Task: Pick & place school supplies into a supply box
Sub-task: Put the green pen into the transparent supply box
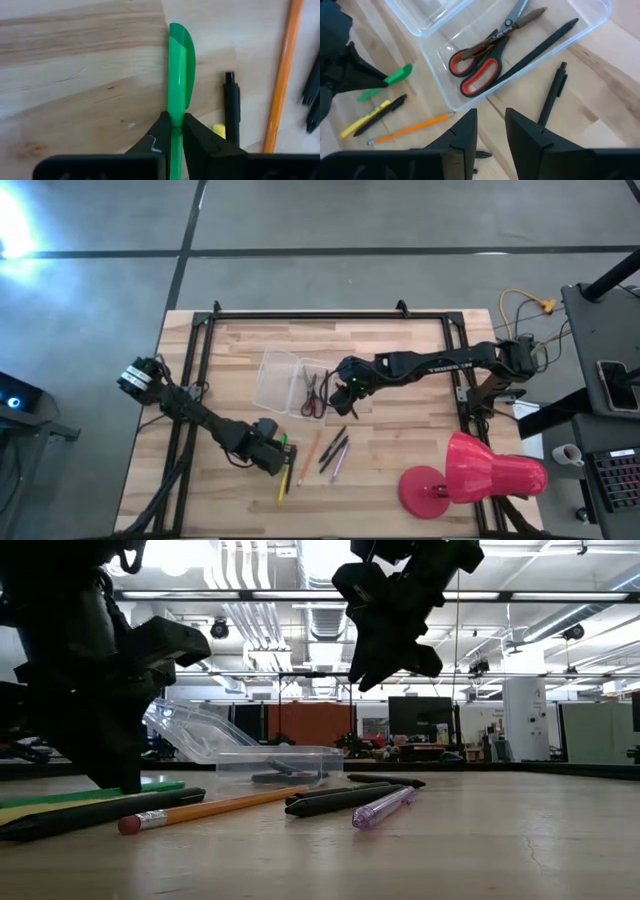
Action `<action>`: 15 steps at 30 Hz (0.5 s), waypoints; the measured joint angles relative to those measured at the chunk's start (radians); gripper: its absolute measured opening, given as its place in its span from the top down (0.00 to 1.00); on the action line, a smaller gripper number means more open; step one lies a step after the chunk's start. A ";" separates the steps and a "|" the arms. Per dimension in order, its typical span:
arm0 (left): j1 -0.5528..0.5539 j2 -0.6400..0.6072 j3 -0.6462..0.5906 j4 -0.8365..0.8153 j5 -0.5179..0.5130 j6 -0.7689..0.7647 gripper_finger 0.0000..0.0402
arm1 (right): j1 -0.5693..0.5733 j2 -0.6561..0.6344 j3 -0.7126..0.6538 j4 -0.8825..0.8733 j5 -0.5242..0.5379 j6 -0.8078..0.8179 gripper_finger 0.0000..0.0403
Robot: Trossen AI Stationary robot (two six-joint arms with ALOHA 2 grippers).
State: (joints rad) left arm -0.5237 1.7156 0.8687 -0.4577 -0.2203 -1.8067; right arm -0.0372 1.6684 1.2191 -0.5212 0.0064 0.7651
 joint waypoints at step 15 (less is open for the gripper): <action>-0.045 -0.220 0.120 -0.166 -0.282 0.352 0.99 | 0.000 -0.043 0.000 0.001 0.050 -0.094 0.78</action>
State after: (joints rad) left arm -0.5691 1.4960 0.9886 -0.6237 -0.5022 -1.4549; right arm -0.0376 1.6252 1.2190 -0.5201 0.0559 0.6710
